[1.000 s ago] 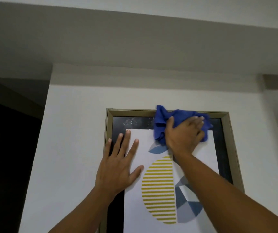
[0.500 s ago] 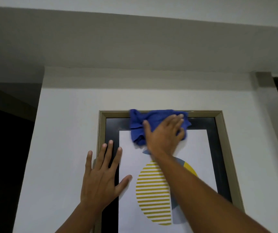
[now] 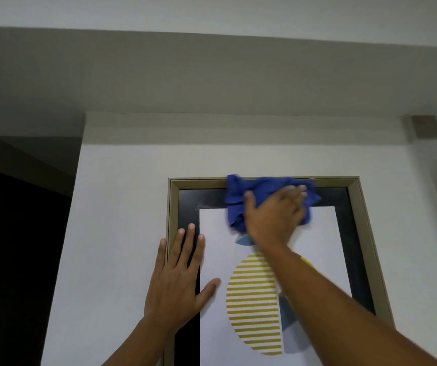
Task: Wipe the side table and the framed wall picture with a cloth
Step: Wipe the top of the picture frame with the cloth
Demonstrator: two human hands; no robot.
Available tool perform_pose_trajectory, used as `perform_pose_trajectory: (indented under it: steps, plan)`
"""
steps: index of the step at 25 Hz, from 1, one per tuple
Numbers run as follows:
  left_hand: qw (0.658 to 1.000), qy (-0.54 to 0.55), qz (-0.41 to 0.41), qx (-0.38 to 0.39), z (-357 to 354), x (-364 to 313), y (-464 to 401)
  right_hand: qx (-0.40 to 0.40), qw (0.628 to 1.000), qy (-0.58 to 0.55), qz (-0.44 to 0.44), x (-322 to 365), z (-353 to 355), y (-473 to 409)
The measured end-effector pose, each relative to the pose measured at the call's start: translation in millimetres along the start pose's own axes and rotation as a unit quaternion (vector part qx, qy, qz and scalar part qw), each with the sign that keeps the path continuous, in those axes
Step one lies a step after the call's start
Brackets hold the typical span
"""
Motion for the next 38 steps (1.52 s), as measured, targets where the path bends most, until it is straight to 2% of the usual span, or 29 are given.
perform_pose_trajectory:
  steps: [4,7,11,17,20,24,29,32,35,38]
  plan:
    - [1.000,0.000,-0.005,0.005,-4,1,1,0.069,0.997,-0.025,0.035,71,-44,51]
    - [1.000,-0.002,0.004,0.011,-6,3,2,0.074,0.996,-0.025,0.037,74,-49,52]
    - [1.000,0.003,-0.001,0.005,-3,3,3,0.025,0.997,0.002,0.071,39,-28,33]
    - [1.000,0.013,0.006,0.020,-2,3,3,-0.027,0.998,0.061,-0.012,-63,35,-43]
    - [1.000,0.019,0.004,0.014,-3,2,2,-0.021,0.997,0.063,-0.028,-74,41,-52]
    - [1.000,0.028,0.006,0.002,-3,0,0,0.010,0.998,0.043,-0.041,-30,21,-19]
    - [0.999,0.036,-0.003,-0.019,1,1,3,0.103,0.991,-0.010,0.082,81,-45,68]
    - [0.999,0.048,0.007,0.001,-2,4,3,0.122,0.988,-0.007,0.098,90,-52,74]
    - [1.000,0.027,0.000,0.005,-2,3,3,0.091,0.987,0.021,0.132,60,-38,56]
    - [1.000,0.018,0.000,0.011,-2,3,3,0.020,0.995,0.047,0.085,5,-7,8]
Point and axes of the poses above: each hand's wrist, its own y-axis away from the middle knuckle, its own z-axis out of the back of the hand, x = y × z, the point moved 8 cm from there along -y, towards the middle knuckle, and after that the axes turned 6 degrees about -y, right-handed, at the moved point
